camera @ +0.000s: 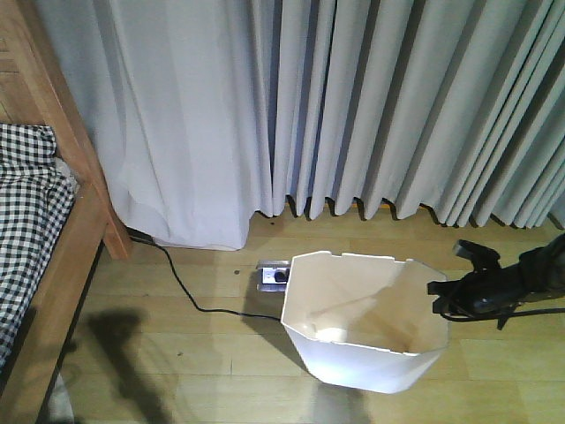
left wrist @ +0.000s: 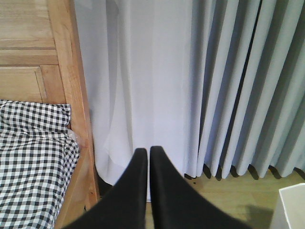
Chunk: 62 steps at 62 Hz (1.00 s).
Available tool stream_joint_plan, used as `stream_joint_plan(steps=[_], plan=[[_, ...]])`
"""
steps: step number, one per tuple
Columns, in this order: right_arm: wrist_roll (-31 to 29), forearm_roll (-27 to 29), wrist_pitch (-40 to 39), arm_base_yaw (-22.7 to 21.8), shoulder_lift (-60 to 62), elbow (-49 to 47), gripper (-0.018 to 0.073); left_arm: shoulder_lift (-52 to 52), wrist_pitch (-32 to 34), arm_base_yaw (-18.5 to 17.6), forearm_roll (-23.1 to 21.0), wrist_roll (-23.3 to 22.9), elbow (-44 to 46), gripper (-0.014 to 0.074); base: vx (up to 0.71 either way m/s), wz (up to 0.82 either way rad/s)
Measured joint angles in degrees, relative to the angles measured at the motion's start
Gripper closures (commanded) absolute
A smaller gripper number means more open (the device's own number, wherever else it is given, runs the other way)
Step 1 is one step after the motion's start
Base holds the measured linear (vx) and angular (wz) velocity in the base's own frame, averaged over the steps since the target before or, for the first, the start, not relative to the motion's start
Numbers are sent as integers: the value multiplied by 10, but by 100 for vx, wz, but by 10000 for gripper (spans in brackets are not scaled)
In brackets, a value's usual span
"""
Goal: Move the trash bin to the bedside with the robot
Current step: 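Lower the bin onto the floor with the right gripper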
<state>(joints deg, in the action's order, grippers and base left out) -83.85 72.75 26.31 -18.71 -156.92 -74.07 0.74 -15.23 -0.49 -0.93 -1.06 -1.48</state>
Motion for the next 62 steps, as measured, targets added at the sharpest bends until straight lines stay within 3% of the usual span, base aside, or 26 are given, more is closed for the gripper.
stream_joint_plan(steps=[9,22,40,62], plan=[[69,-74,19,20,-53,-79,551,0,0,0,0,0,0,602,0,0],[134,-136,41,40,-133,-176,547,0,0,0,0,0,0,602,0,0],[171,-148,72,61,-211,-290,541,0,0,0,0,0,0,602,0,0],[202,-161,99,66,-243,-354,529,0,0,0,0,0,0,602,0,0]])
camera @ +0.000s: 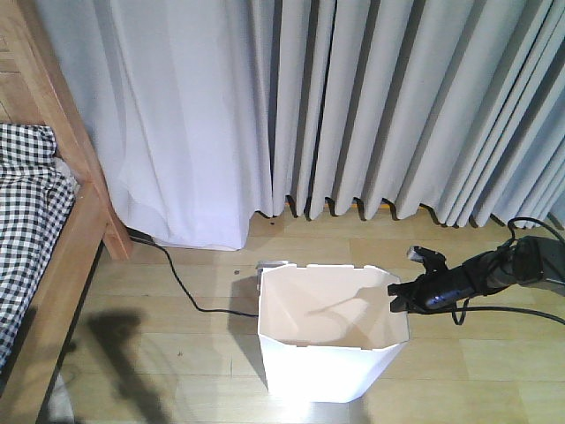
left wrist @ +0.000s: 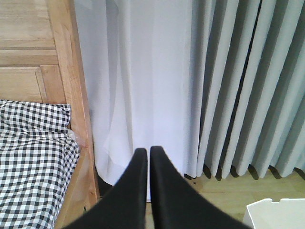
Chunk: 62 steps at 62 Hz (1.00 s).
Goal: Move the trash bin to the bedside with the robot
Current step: 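Lower the bin onto the floor with the right gripper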
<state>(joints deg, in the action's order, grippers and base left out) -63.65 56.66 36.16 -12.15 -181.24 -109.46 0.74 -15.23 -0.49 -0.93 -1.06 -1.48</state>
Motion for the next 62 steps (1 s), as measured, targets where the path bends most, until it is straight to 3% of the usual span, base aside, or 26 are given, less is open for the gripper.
stream_joint_plan(steps=[18,29,62], plan=[[3,-6,0,1,-1,-3,502,0,0,0,0,0,0,602,0,0],[3,-6,-3,1,-1,-3,433,0,0,0,0,0,0,602,0,0],[2,-16,0,3,-13,-2,-43,0,0,0,0,0,0,602,0,0]])
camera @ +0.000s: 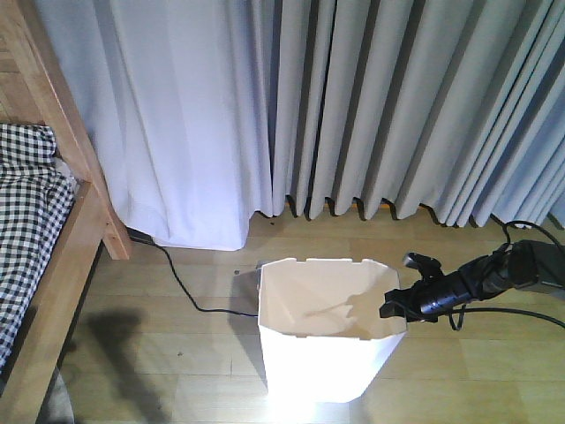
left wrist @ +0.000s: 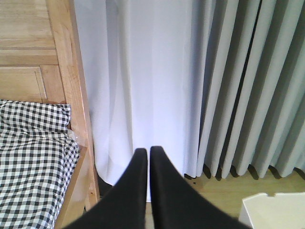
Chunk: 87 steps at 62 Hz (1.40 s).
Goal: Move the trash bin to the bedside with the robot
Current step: 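Lower the bin onto the floor with the right gripper, then open the right gripper and raise it away from the bin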
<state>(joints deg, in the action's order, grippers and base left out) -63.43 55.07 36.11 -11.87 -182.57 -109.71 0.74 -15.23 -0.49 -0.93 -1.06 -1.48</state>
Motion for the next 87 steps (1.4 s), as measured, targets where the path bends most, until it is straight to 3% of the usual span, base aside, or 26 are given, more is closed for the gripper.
stream_joint_plan(steps=[10,42,51,69,87], plan=[[0,0,0,0,0,0,-64,0,0,0,0,0,0,602,0,0],[-1,-3,-10,0,25,11,74,0,0,0,0,0,0,602,0,0],[-46,33,-37,1,90,88,92,0,0,0,0,0,0,602,0,0],[-234,189,-91,1,258,308,102,0,0,0,0,0,0,602,0,0],[-258,204,-187,1,480,476,102,0,0,0,0,0,0,602,0,0]])
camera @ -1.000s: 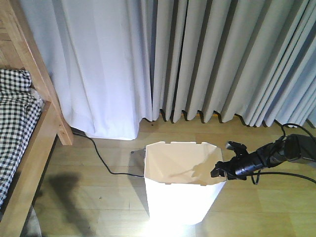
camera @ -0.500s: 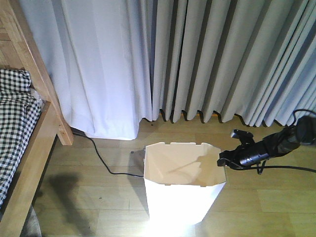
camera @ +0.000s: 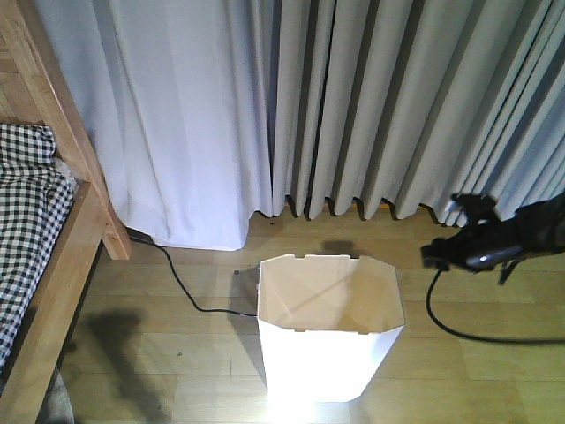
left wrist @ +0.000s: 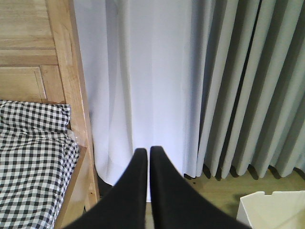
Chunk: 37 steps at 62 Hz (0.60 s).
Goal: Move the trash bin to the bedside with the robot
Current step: 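Open the right gripper and raise it away from the bin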
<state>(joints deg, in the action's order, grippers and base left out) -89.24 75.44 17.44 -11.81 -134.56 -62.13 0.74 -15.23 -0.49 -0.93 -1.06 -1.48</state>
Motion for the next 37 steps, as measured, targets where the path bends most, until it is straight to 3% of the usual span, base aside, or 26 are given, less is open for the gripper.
stream_joint_plan(steps=[24,37], plan=[[2,-33,-52,0,345,176,102,0,0,0,0,0,0,602,0,0],[46,-36,-58,0,537,254,102,0,0,0,0,0,0,602,0,0]])
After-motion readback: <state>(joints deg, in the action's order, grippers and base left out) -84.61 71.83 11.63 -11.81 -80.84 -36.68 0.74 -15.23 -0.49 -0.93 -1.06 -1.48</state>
